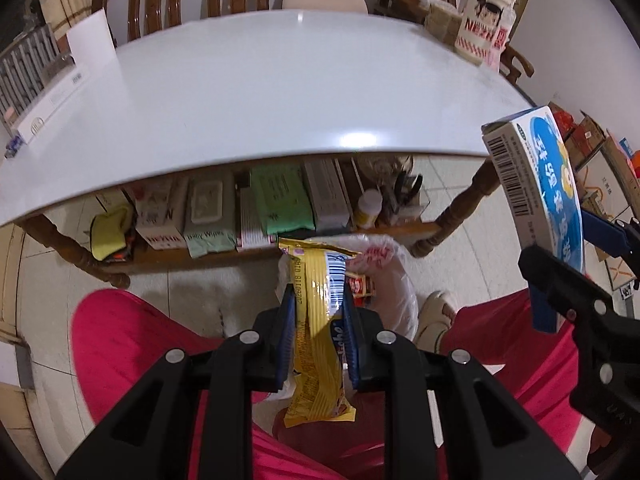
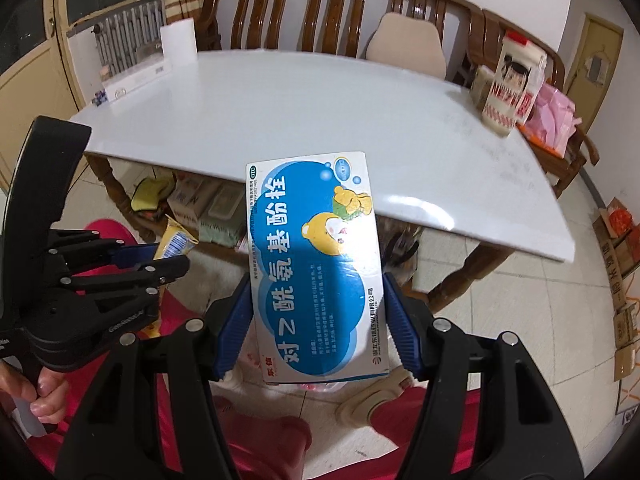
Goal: Collect trash
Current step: 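Carry the medicine box and yellow wrapper down to the plastic bag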
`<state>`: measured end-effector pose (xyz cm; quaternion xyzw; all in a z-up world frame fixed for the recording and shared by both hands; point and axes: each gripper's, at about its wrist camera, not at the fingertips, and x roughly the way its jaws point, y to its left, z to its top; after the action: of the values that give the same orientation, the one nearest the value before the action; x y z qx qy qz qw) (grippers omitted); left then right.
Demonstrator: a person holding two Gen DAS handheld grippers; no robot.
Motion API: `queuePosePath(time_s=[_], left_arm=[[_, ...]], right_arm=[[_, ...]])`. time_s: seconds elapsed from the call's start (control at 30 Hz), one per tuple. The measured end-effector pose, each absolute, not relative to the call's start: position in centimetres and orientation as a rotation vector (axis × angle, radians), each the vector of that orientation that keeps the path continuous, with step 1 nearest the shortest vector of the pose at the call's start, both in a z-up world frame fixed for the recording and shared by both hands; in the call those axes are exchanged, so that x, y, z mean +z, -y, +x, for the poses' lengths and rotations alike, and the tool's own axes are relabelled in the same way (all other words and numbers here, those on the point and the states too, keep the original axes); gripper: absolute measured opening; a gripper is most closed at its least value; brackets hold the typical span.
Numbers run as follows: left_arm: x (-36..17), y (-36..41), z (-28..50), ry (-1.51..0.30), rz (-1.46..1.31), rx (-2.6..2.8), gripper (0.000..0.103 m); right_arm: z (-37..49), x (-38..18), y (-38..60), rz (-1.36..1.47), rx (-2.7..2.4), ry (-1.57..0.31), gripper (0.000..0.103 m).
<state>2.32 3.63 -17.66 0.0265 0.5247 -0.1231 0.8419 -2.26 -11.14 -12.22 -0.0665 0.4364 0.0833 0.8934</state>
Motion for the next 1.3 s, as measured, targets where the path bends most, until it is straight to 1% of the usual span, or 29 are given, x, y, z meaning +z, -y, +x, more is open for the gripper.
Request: queuePosePath(time_s=[0.23, 0.5, 1.0, 1.3], left_arm=[[-21.9, -3.0, 2.9, -1.171, 0.063, -0.259, 0.022], [-24.8, -2.1, 4.2, -1.209, 0.07, -0.264, 0.022], [-32.4, 0.9, 7.6, -1.362, 0.103, -0.31, 0.022], [-37.6, 1.0, 9.6, -1.479, 0.077, -0.302, 0.022]], right_arm=[[-1.7, -16.8, 11.3, -0.091, 0.18, -0.999, 0.061], [-0.3, -20.5, 11.2, -0.078, 0.183, -1.071, 0.061], [4.2, -28.3, 12.7, -0.021, 0.141, -1.234, 0.061], [6.4, -33.1, 13.3, -0.002, 0.122, -1.339, 0.061]])
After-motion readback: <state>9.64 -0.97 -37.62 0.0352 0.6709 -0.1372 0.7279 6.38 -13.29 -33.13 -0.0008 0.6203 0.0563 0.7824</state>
